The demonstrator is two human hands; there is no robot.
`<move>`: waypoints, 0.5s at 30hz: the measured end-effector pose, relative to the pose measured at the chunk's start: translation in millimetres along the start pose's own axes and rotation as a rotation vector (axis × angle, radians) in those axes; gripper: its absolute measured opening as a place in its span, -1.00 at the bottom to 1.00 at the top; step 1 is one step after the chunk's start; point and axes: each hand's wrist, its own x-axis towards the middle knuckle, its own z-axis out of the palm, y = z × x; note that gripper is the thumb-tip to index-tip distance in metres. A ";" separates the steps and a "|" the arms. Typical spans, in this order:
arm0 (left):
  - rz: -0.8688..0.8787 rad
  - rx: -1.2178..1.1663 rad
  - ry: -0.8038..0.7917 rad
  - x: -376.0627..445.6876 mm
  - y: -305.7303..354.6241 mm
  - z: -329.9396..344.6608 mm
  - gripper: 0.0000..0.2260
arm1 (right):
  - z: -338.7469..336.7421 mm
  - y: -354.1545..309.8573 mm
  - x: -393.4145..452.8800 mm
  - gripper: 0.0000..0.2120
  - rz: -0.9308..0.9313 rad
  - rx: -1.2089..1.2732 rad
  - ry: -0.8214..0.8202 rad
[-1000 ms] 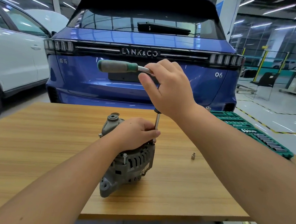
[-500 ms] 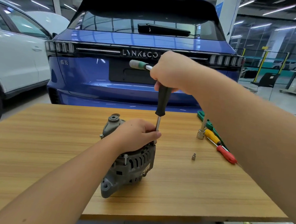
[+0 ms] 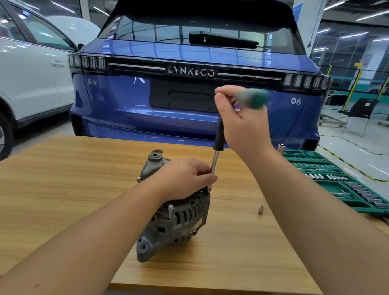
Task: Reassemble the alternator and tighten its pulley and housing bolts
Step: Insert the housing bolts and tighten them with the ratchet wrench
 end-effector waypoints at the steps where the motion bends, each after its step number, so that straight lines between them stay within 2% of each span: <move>1: 0.004 -0.003 0.001 0.5 -0.8 0.1 -0.82 | -1.2 0.4 0.1 -0.86 -0.162 -0.159 -0.022; 2: 0.007 -0.005 0.002 1.1 -1.3 0.1 -0.81 | -2.1 -1.4 -0.2 -0.82 -0.288 -0.260 -0.046; 4: 0.009 -0.009 -0.002 1.3 -1.5 0.3 -0.81 | -2.0 -7.0 -0.1 -0.76 -0.392 -0.326 -0.110; 8: -0.005 -0.014 0.008 -0.3 0.8 1.2 -0.78 | 0.4 -12.3 -2.3 -0.77 -0.328 -0.351 -0.154; 10: -0.011 -0.018 0.008 -1.3 2.2 0.7 -0.75 | 2.5 -13.2 -4.5 -0.70 -0.309 -0.370 -0.171; 13: -0.012 -0.028 0.004 -2.7 2.8 -0.4 -0.75 | 3.0 -19.5 -1.7 -0.50 -0.264 -0.519 -0.264; 15: -0.015 -0.039 0.007 -3.6 2.5 -0.2 -0.75 | 1.8 -27.5 3.2 -0.53 -0.242 -0.632 -0.316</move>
